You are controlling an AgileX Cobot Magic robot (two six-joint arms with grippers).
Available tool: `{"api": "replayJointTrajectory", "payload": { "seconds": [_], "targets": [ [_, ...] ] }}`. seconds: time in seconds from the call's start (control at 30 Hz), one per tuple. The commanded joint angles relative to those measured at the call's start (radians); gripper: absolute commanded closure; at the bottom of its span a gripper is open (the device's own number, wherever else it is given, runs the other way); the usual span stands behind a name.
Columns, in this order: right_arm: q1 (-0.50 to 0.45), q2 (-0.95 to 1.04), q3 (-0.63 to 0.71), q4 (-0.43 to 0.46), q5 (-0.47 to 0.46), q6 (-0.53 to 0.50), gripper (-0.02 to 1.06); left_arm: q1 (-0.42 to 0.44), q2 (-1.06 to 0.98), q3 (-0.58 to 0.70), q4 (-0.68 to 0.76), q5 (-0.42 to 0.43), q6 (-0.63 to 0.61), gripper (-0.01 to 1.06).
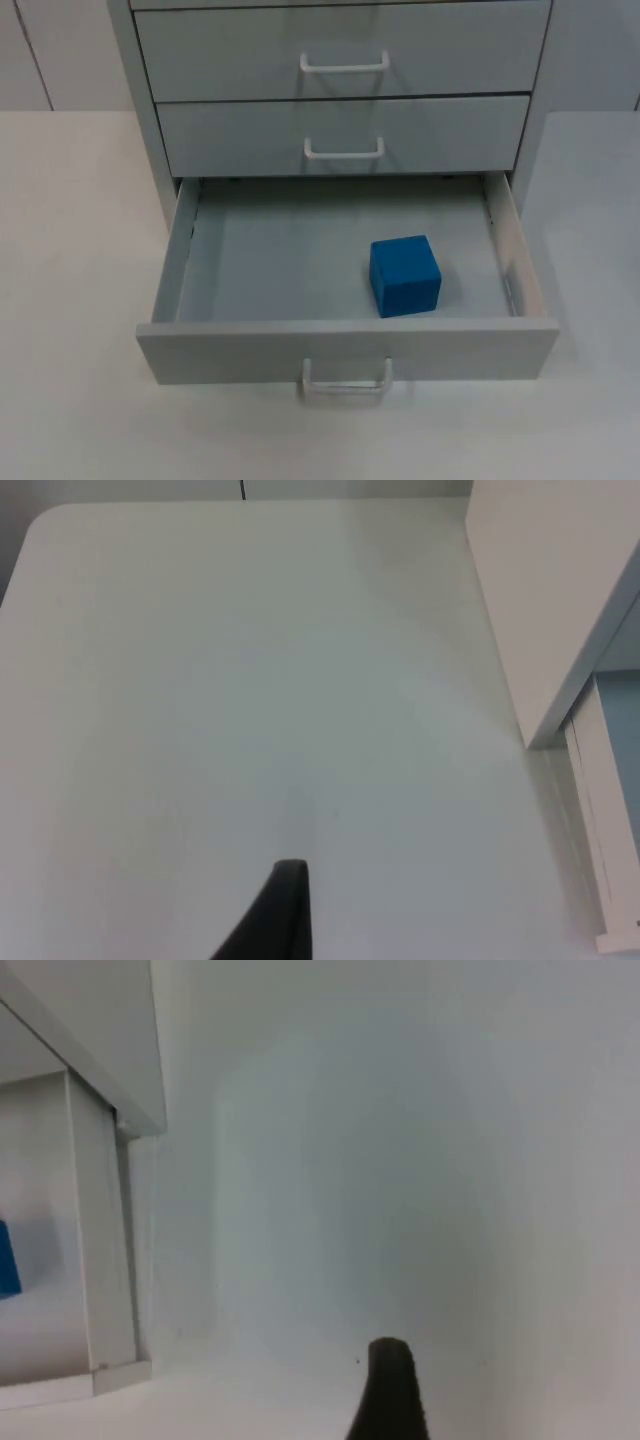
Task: Open the drawer with the left hand, place the block into the drawer with the right hand, then close the drawer with the left hand.
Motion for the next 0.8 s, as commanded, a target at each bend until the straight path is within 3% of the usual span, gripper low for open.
{"api": "replayJointTrajectory", "payload": {
  "seconds": [0.0, 0.43, 0.53, 0.6, 0.7, 0.73, 0.77],
  "targets": [
    [-0.016, -0.008, 0.004, 0.011, -0.016, -0.04, 0.45, 0.002, -0.005, 0.002, -0.014, -0.003, 0.0, 0.0],
    [-0.016, -0.008, 0.004, 0.011, 0.018, -0.085, 0.45, 0.002, -0.005, 0.002, -0.084, 0.007, 0.041, 0.0],
    [-0.016, -0.008, 0.004, 0.011, 0.02, -0.085, 0.45, 0.002, -0.005, 0.002, -0.16, 0.007, 0.109, 0.07],
    [-0.016, -0.008, 0.004, 0.011, 0.02, -0.085, 0.45, 0.002, -0.005, 0.002, -0.239, 0.007, 0.177, 0.21],
    [-0.016, -0.008, 0.004, 0.011, 0.02, -0.085, 0.45, 0.002, -0.005, 0.002, -0.35, 0.012, 0.31, 0.56],
    [-0.016, -0.008, 0.004, 0.011, 0.02, -0.085, 0.45, 0.002, -0.005, 0.002, -0.35, 0.012, 0.31, 0.56],
    [-0.016, -0.008, 0.004, 0.011, 0.02, -0.085, 0.45, 0.002, -0.005, 0.002, -0.4, 0.021, 0.386, 0.68]
  ]
}}
